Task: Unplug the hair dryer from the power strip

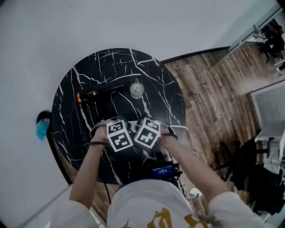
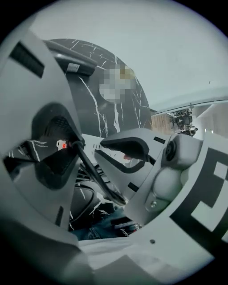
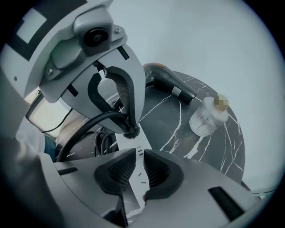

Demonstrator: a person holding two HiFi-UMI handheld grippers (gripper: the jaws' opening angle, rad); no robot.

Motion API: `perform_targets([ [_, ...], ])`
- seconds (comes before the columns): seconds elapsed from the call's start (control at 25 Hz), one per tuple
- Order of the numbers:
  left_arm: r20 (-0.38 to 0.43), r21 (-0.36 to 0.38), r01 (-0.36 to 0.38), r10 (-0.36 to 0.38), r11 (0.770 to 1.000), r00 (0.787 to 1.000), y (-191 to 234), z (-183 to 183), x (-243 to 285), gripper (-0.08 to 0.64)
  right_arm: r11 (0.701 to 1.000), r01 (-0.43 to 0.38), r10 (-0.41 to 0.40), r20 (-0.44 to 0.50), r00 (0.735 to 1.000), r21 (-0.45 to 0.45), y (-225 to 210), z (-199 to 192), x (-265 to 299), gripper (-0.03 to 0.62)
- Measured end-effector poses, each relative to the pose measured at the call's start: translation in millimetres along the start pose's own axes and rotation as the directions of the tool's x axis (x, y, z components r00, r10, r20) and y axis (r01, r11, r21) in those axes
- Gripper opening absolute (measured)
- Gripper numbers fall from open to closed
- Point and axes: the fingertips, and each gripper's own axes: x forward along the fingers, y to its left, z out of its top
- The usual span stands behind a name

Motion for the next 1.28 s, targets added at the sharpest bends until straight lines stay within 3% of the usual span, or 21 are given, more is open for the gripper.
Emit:
perform_targets([
  [0.12,0.026,-0.047,0.096,-0.095,0.994,0.995,0.5,-1.0,0.8,0.046,1.000,0.019,-0.019,-0.003,1.000,-0.014,1.3,-1.6,0.9,0.060],
  [0.2,0.034,-0.048,0.123,-0.121,0.991,0.992,1.1,1.3,-0.7,0.048,0.999,0.026,-0.026,-0.006,1.000,-0.020,1.2,-2.6,1.9,0.060],
  [0.36,-0.015,0.035,-0.009,0.010,0.999,1.000,-0.7,-1.0,-1.1,0.045,1.000,0.013,-0.013,0.000,1.000,-0.007,0.9,-1.1,1.7,0.060],
  [0.4,-0.027,0.047,-0.014,0.016,0.999,1.000,-1.4,-2.5,-0.2,0.044,1.000,0.015,-0.015,0.003,1.000,-0.013,1.1,-0.4,1.8,0.060],
  [0.56,0.012,-0.045,0.126,-0.126,0.991,0.992,0.5,-0.3,-2.3,0.047,0.999,0.023,-0.022,0.009,1.000,-0.029,2.2,0.3,2.0,0.060],
  [0.6,0.016,-0.050,0.133,-0.132,0.990,0.991,1.5,0.7,-4.1,0.049,1.000,0.020,-0.020,0.004,1.000,-0.024,2.2,-0.8,1.9,0.060],
  [0.76,-0.050,0.045,-0.004,0.007,0.999,0.999,-3.0,-2.3,-1.8,0.044,1.000,0.017,-0.017,0.011,1.000,0.001,0.0,0.2,1.0,0.058],
  [0.8,-0.051,0.042,-0.010,0.012,0.999,0.999,-3.4,-3.0,-0.6,0.044,1.000,0.022,-0.022,0.015,1.000,-0.002,0.0,0.7,0.9,0.058],
  [0.96,0.020,-0.073,0.127,-0.126,0.989,0.992,2.3,0.6,-3.6,0.048,0.999,0.042,-0.042,0.029,0.999,-0.015,-0.3,1.5,1.6,0.058],
  [1.04,0.016,-0.056,0.113,-0.112,0.992,0.994,1.5,1.9,-6.5,0.049,0.999,0.033,-0.033,0.026,0.999,-0.008,0.8,1.5,1.8,0.058],
  [1.16,-0.050,0.013,0.003,-0.003,1.000,0.999,-7.0,-3.4,-1.2,0.044,1.000,0.022,-0.022,0.023,0.999,0.002,4.0,-1.6,2.2,0.058],
  [1.2,-0.052,0.011,0.002,-0.001,1.000,0.999,-6.3,-3.9,0.0,0.044,1.000,0.026,-0.026,0.025,0.999,-0.001,3.0,-1.7,2.1,0.058],
  [1.28,-0.021,-0.037,0.066,-0.067,0.997,0.998,-0.9,-3.2,-1.4,0.044,0.999,0.039,-0.039,0.028,0.999,-0.007,0.9,-0.7,2.3,0.058],
])
